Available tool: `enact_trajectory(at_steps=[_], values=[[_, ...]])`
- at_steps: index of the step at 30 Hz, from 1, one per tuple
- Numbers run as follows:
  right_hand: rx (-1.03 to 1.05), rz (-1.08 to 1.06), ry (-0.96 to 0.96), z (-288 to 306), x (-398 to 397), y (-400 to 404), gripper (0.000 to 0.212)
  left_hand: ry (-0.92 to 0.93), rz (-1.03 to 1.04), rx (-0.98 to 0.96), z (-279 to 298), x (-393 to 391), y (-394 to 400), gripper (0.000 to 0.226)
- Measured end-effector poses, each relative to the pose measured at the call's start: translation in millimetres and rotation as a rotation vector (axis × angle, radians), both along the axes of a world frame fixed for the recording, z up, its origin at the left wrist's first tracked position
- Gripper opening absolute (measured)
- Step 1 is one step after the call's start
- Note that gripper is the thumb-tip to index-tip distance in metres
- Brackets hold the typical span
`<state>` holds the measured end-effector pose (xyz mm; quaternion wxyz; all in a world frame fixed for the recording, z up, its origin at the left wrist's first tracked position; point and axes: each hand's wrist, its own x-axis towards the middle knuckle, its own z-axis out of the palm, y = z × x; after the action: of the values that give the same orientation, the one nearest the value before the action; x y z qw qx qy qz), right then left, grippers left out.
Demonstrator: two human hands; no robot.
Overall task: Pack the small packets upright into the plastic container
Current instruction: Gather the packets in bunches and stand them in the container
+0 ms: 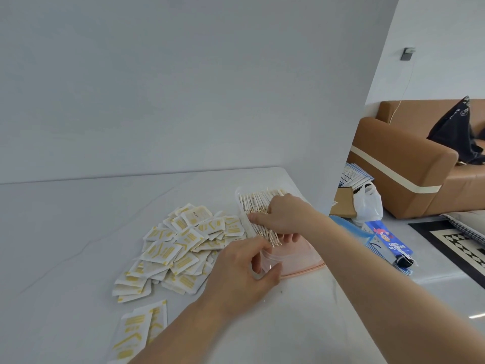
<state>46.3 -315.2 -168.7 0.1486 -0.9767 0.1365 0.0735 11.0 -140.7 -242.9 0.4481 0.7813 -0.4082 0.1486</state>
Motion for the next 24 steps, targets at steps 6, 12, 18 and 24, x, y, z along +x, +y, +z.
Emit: enact_trajectory(at_steps=[6,12,18,24], values=[[0.056,-0.052,-0.097,4,-11,-9,0.079,-0.097,0.046,0.051,0,-1,3,0.025],[0.084,-0.072,-0.536,38,-36,-18,0.031,-0.119,0.188,-0.022,34,-6,19,0.025],[0.327,0.084,-0.851,28,-87,54,0.009,0.109,0.221,-0.454,68,8,88,0.033],[0.155,0.288,-0.604,-20,-84,120,0.012,0.345,0.358,-0.600,50,14,154,0.036]])
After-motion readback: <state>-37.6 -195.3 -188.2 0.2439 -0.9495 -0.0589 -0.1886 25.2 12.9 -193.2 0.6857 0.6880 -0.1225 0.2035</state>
